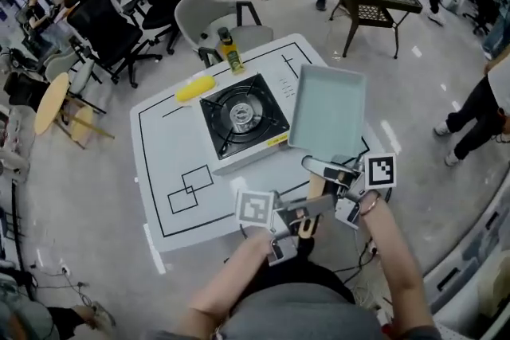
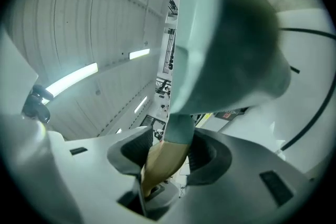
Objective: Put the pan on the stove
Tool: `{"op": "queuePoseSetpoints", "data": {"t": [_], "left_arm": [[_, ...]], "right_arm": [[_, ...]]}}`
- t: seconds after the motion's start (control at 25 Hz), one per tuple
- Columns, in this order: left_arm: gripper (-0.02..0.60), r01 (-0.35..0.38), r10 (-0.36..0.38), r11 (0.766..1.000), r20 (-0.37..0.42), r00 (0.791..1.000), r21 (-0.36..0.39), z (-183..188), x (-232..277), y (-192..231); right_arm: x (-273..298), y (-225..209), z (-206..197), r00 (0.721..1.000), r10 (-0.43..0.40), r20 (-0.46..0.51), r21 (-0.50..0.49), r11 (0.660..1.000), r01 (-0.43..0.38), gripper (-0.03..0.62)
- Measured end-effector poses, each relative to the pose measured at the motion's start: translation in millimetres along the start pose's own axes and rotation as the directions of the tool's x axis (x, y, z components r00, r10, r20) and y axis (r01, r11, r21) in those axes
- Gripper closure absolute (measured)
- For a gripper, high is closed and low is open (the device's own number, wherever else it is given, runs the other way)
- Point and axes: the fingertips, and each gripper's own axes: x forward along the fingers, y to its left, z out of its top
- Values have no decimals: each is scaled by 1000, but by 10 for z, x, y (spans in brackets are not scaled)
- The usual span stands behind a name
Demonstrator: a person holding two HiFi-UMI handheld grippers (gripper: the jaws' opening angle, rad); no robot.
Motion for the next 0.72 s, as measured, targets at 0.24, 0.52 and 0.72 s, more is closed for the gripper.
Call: {"op": "queuePoseSetpoints", "data": {"t": [0.24,0.52,0.72], "left_arm": [[535,-43,42,999,147,988,6,251,-422,29],[534,-49,47,999,238,970,3,551,-838,64],[534,-62,63,998,261,963,-11,674,-1043,93]], "right_arm": [[589,22,-141,988,87,-129,31,996,-83,410],[1120,-80,-214,971,88,-220,54,995,-78,410],[1366,-91,-220,965,98,-244,45,995,-89,410]]}}
